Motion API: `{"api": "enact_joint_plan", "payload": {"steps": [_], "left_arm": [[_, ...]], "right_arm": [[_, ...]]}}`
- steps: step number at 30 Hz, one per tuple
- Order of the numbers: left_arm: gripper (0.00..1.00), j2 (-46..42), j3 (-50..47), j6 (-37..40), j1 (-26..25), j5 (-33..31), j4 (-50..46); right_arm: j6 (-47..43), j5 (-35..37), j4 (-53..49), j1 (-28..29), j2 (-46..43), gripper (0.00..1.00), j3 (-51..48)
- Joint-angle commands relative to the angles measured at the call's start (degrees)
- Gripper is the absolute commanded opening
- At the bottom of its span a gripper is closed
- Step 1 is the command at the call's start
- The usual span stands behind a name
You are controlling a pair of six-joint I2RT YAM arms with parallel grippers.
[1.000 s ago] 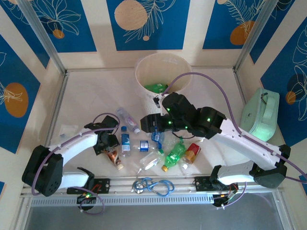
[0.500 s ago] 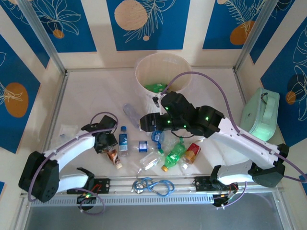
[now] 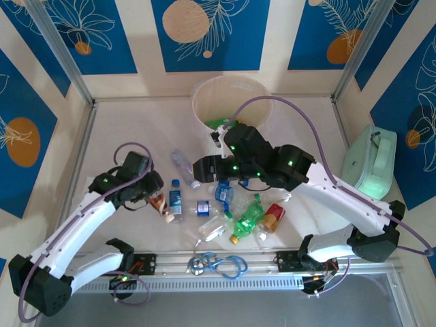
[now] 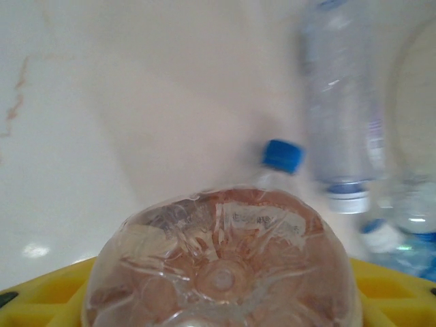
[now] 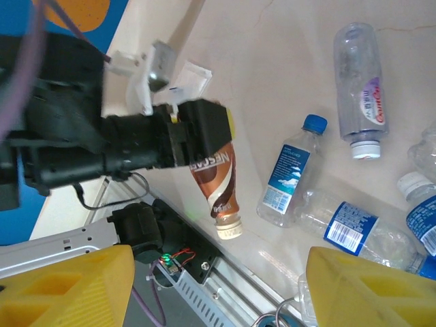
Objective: Put the plastic bottles in the bin
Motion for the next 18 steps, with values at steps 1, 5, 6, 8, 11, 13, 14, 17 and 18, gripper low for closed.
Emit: {"api": "enact_joint_plan", "payload": {"steps": [1, 5, 6, 8, 11, 13, 14, 17, 18], "left_arm": [[0.61, -1.3, 4.8, 1.4, 0.7, 6.1, 3.8], [0.61, -1.6, 6.3, -1.8, 0.7, 14.9, 13.9], [0.61, -1.7, 6.2, -2.9, 0.7, 16.6, 16.3], [0.61, -1.7, 5.5, -5.7, 0.7, 20.1, 21.2], [0.61, -2.4, 4.2, -8.3, 0.7, 22.9, 27.0], [0.61, -3.1, 3.1, -10.1, 1.0, 24.1, 29.9], [0.61, -3.4, 2.5, -11.1, 1.2, 25.0, 31.6], [0.62, -4.0, 0.6, -14.1, 1.9, 27.5, 37.0], [0.62, -4.0, 0.0, -14.7, 2.0, 28.1, 38.6]], "right_arm": [[-0.7, -2.6, 0.3, 1.2, 1.3, 0.67, 2.2], [0.2, -6.1, 4.1, 2.4, 2.4, 0.67, 2.6], [0.7, -7.0, 5.4, 2.5, 2.5, 0.67, 2.4], [2.0, -8.7, 8.1, 2.5, 2.5, 0.67, 1.5], [3.0, -9.7, 9.8, 2.0, 2.5, 0.67, -0.1], [2.9, -9.1, 8.8, 1.8, 2.7, 0.66, -0.9], [2.8, -8.4, 7.7, 1.9, 2.8, 0.67, -1.1], [2.8, -7.5, 5.5, 1.7, 1.8, 0.70, -2.8], [3.0, -7.5, 5.4, 1.7, 1.3, 0.70, -3.5]]}}
